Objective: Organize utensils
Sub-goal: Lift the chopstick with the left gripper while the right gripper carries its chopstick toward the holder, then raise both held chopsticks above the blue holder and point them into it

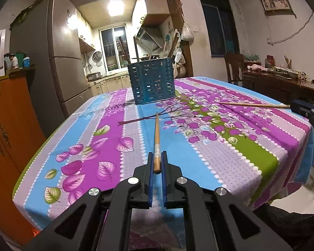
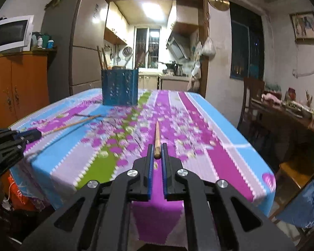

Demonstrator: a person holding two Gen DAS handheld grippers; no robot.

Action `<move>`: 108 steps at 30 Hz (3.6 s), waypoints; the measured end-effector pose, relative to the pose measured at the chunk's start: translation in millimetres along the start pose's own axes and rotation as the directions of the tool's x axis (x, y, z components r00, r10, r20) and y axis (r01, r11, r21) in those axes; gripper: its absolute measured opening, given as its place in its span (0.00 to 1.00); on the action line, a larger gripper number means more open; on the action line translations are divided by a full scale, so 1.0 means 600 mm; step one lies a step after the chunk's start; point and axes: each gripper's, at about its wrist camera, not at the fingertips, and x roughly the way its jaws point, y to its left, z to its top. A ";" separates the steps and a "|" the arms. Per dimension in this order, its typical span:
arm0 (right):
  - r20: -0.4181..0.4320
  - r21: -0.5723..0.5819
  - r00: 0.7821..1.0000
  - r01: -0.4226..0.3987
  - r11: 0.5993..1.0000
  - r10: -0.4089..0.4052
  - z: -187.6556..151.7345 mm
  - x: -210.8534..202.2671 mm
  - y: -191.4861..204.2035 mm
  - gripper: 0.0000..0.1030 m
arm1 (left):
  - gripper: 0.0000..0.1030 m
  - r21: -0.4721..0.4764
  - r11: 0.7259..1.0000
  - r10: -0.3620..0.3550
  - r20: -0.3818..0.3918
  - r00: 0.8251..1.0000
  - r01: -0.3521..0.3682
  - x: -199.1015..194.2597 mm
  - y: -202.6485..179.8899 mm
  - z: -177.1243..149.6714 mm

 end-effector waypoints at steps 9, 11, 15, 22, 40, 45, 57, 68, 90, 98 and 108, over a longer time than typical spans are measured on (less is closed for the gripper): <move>0.088 -0.038 0.996 -0.016 0.999 0.019 0.064 -0.007 0.032 0.05 | 0.08 -0.013 1.000 0.010 0.028 1.000 -0.010 -0.003 0.033 0.013; 0.101 -0.042 0.995 -0.015 0.999 0.019 0.073 -0.006 0.035 0.05 | 0.08 -0.011 1.000 0.009 0.037 0.999 -0.008 -0.003 0.034 0.018; 0.111 -0.051 0.994 -0.018 0.999 0.023 0.090 0.001 0.037 0.05 | 0.08 0.001 1.000 0.011 0.054 0.998 -0.011 -0.001 0.035 0.024; 0.137 -0.077 0.990 -0.018 0.997 0.029 0.112 0.000 0.047 0.05 | 0.08 0.029 0.999 0.017 0.075 0.997 -0.019 -0.002 0.032 0.029; 0.105 -0.064 0.993 -0.051 0.997 0.057 0.141 0.014 0.047 0.05 | 0.08 0.041 0.999 0.017 0.037 0.999 -0.018 0.012 0.028 0.034; 0.097 -0.034 0.993 -0.063 0.997 0.066 0.145 0.017 0.036 0.05 | 0.08 0.042 0.999 0.017 0.039 0.999 -0.019 0.012 0.025 0.038; 0.132 0.028 0.988 -0.084 0.996 0.080 0.179 0.010 0.000 0.05 | 0.08 0.003 1.000 0.003 0.081 0.997 -0.004 -0.003 0.050 0.078; 0.212 -0.011 0.969 -0.126 0.992 0.125 0.248 0.016 -0.005 0.05 | 0.08 -0.104 0.993 -0.046 0.125 0.991 0.059 -0.029 0.110 0.166; 0.220 -0.030 0.939 -0.266 0.963 0.266 0.339 0.036 0.014 0.05 | 0.08 -0.095 0.992 -0.065 0.198 0.978 0.085 -0.047 0.123 0.273; 0.188 0.021 0.925 -0.339 0.941 0.329 0.359 0.056 0.017 0.05 | 0.08 -0.078 0.994 -0.054 0.197 0.979 0.070 -0.040 0.113 0.301; 0.165 0.038 0.921 -0.362 0.931 0.352 0.365 0.064 0.023 0.05 | 0.08 -0.070 0.995 -0.051 0.202 0.978 0.067 -0.032 0.107 0.312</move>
